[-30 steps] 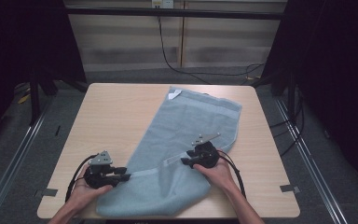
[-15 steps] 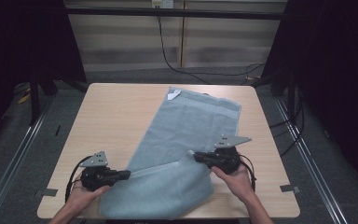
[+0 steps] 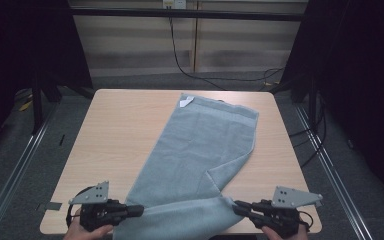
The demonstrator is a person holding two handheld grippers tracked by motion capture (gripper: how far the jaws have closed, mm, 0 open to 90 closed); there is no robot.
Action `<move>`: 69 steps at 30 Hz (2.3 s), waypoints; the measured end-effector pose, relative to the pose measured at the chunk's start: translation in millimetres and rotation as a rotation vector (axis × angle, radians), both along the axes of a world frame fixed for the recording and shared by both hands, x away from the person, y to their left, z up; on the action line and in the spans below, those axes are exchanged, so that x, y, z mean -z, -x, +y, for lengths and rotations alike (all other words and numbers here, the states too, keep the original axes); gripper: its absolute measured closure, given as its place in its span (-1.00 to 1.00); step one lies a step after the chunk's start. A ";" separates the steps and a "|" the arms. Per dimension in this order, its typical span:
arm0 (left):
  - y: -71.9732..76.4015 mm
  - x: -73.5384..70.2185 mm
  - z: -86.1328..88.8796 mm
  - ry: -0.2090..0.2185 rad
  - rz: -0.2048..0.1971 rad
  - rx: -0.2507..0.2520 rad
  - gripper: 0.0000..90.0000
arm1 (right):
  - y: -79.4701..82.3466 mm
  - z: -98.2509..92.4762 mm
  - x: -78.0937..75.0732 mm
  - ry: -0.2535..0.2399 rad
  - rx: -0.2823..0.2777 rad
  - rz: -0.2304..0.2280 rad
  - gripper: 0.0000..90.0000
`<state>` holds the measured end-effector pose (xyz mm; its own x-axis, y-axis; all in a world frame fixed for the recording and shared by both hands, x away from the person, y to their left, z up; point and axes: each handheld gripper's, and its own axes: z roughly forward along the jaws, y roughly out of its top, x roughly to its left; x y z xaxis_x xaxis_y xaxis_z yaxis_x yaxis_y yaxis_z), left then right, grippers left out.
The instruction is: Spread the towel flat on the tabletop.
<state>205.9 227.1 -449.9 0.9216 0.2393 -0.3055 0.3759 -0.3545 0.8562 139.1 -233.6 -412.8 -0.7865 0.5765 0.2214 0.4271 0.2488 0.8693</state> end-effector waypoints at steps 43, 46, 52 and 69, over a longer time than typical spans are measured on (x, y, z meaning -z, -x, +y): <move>-75.7 53.3 -26.0 -0.263 0.056 -0.181 0.57 | -46.7 -16.2 65.8 0.063 0.154 0.200 0.95; -63.1 51.9 -23.1 -0.275 0.054 -0.172 0.56 | -39.5 -21.5 69.6 0.092 0.171 0.215 0.86; -44.4 50.6 -12.7 -0.264 0.105 -0.142 0.52 | -36.4 -24.8 69.7 0.108 0.180 0.224 0.56; -159.7 43.9 -30.5 -0.264 0.049 -0.329 0.38 | -159.4 12.6 65.5 0.166 0.190 0.157 0.16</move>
